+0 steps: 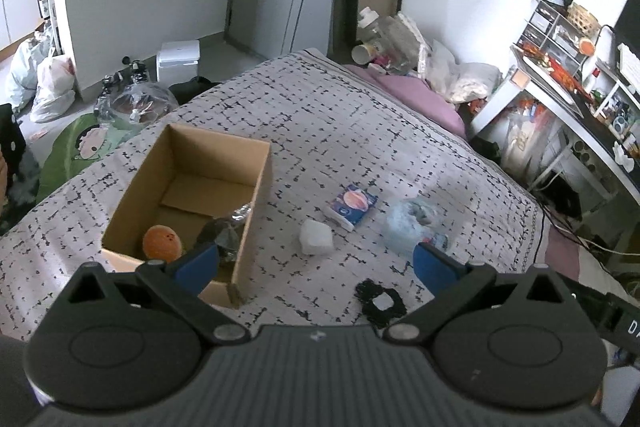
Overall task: Organize soft objects
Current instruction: 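Grasp the white sponge with the left gripper while the right gripper grasps the black scrunchie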
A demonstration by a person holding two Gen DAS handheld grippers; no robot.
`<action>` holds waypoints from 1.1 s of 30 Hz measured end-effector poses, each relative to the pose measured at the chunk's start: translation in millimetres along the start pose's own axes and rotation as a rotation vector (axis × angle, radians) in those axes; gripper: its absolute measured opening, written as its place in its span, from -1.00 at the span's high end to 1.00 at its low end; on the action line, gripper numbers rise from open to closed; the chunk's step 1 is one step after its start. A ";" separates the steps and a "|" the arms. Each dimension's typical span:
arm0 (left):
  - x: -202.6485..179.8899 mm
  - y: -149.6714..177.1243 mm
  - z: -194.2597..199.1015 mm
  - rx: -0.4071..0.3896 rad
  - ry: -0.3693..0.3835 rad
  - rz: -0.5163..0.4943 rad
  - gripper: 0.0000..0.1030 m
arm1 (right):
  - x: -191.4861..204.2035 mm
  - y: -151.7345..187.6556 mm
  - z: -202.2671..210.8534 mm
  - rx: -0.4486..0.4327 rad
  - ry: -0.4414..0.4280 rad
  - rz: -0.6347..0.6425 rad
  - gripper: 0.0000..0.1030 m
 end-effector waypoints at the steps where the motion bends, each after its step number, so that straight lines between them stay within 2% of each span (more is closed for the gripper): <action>1: -2.4 0.6 -1.4 0.004 -0.001 -0.004 -0.99 | -2.1 0.1 -0.5 0.003 0.002 -0.003 -1.00; 14: -24.3 6.7 -23.3 0.039 -0.002 -0.041 -0.99 | -32.1 5.2 -14.8 0.046 0.026 0.005 -1.00; 23: -23.9 11.2 -45.9 0.080 -0.013 -0.008 -0.99 | -39.6 8.6 -37.9 0.098 0.015 -0.015 -1.00; 28: -21.6 12.2 -63.4 0.091 -0.051 -0.021 -0.99 | -36.4 14.2 -60.1 0.151 -0.009 -0.049 -1.00; 33: -12.9 15.2 -79.8 0.101 -0.032 0.023 -0.97 | -35.6 22.7 -82.9 0.209 -0.014 -0.080 -0.95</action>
Point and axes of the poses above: each gripper's, at about its wrist camera, not at the fingertips, and z roughly against the way its jaws point, x to its left, y to its underside, the point moved 4 cm from there along -z, roughly the way its jaws point, and after that the axes turned 11 degrees about y, right-handed, at the moved point
